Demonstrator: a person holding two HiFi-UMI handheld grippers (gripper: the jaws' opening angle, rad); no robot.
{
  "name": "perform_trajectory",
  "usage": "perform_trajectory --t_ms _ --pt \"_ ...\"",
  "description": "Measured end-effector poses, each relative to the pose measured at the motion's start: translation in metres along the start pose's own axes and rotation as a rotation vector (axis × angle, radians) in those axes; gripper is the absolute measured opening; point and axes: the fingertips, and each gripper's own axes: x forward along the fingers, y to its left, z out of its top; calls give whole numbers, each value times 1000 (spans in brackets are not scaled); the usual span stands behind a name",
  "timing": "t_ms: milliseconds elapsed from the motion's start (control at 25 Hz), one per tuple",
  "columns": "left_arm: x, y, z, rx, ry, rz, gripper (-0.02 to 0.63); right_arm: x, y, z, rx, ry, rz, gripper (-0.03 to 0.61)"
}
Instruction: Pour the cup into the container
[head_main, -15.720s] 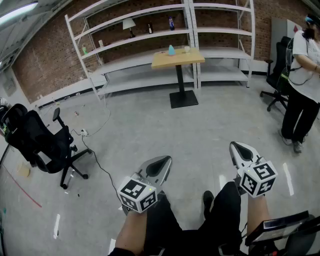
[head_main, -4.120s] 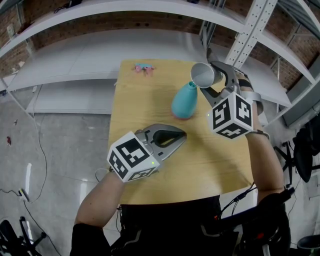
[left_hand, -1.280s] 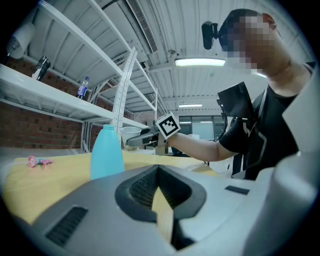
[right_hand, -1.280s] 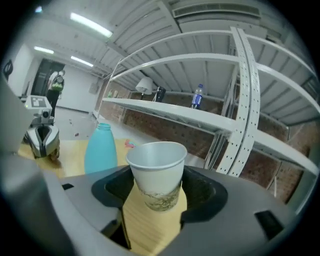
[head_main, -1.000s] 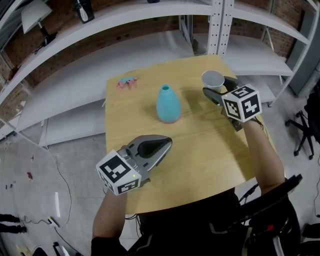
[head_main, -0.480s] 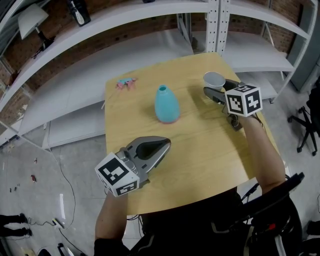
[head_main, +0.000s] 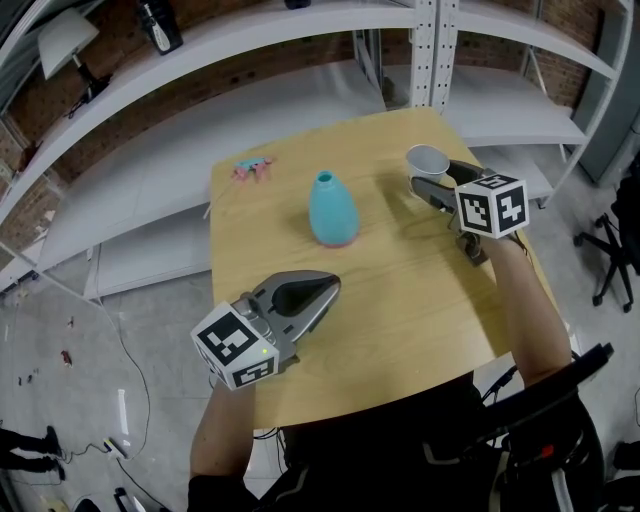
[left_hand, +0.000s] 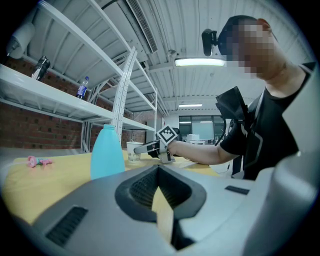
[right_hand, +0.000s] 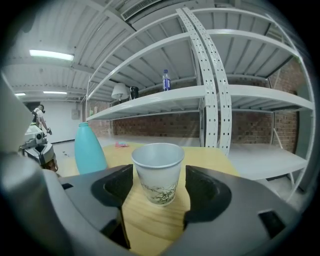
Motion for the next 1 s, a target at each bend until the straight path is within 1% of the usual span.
perform_trajectory --t_ms 200,360,480,520,600,640,680,720,840,1000 --pt "-1 0 0 -2 -1 1 -6 -17 0 0 24 -12 -21 310" --pt "-1 3 1 -7 1 14 -6 -34 5 -3 56 -35 -18 310" --pt "0 4 0 -8 3 24 -6 -45 19 -7 35 -56 -1 305" --pt "-1 4 0 -9 3 29 -6 -48 24 -8 15 -60 1 280" --pt "-1 5 1 -8 4 36 -6 -52 32 -9 -15 -70 0 208" --pt "-1 5 1 -8 4 39 -6 -53 34 -9 -19 -81 -3 161" --pt "-2 5 1 -9 4 43 -6 -54 36 -7 -15 -95 -6 100" --pt "-2 6 1 -10 5 47 -6 -56 36 -4 -10 -111 -9 59" --pt "-2 8 1 -13 6 63 -6 -57 38 -1 -3 -136 -10 6" --pt "-2 9 1 -12 5 80 -6 -57 44 -6 1 -129 18 2"
